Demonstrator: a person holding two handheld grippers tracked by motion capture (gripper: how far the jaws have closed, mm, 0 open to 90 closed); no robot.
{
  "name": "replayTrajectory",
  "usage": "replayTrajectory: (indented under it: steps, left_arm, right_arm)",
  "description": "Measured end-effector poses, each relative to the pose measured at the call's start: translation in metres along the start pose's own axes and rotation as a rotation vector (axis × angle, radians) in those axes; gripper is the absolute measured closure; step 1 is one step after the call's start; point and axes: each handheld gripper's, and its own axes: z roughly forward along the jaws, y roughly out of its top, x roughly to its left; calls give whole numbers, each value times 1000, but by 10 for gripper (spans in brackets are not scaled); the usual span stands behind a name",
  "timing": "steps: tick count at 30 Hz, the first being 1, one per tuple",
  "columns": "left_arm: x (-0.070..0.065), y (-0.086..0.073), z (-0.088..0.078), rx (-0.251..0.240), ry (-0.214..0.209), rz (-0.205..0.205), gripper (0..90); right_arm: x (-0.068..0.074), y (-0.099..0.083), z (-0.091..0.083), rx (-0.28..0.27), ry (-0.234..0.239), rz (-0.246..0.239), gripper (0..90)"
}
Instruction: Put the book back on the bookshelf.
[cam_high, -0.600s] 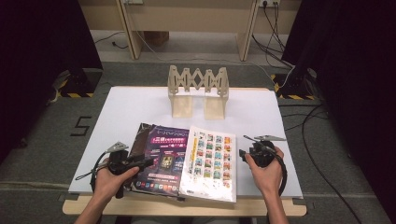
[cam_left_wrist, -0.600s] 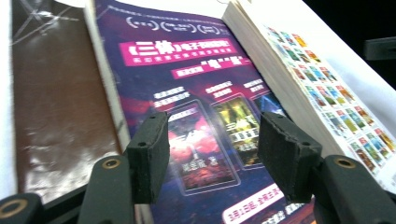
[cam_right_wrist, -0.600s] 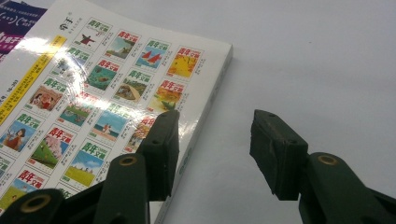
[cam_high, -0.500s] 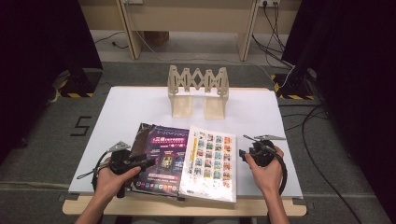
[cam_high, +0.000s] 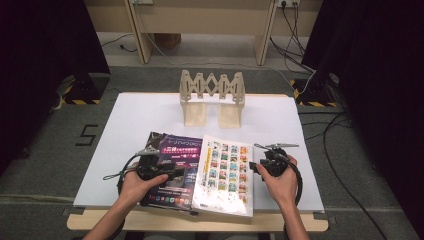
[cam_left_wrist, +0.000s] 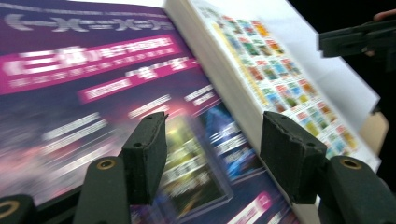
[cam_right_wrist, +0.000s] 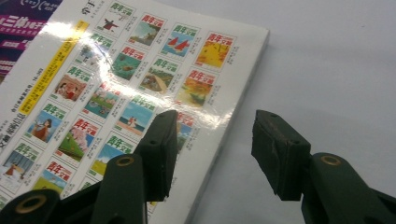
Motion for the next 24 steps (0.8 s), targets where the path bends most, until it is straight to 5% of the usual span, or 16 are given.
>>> replayTrajectory:
  steps: [4, 13, 24]
  left_arm:
    - [-7, 10, 18, 27, -33, 4, 401]
    - [-11, 20, 46, 60, -32, 5, 403]
    - [-13, 22, 65, 75, -28, -61, 428]
  right_arm:
    - [2, -2, 7, 30, 9, 12, 496]
    - [2, -10, 17, 72, 33, 42, 492]
    - [7, -12, 29, 112, 39, 66, 454]
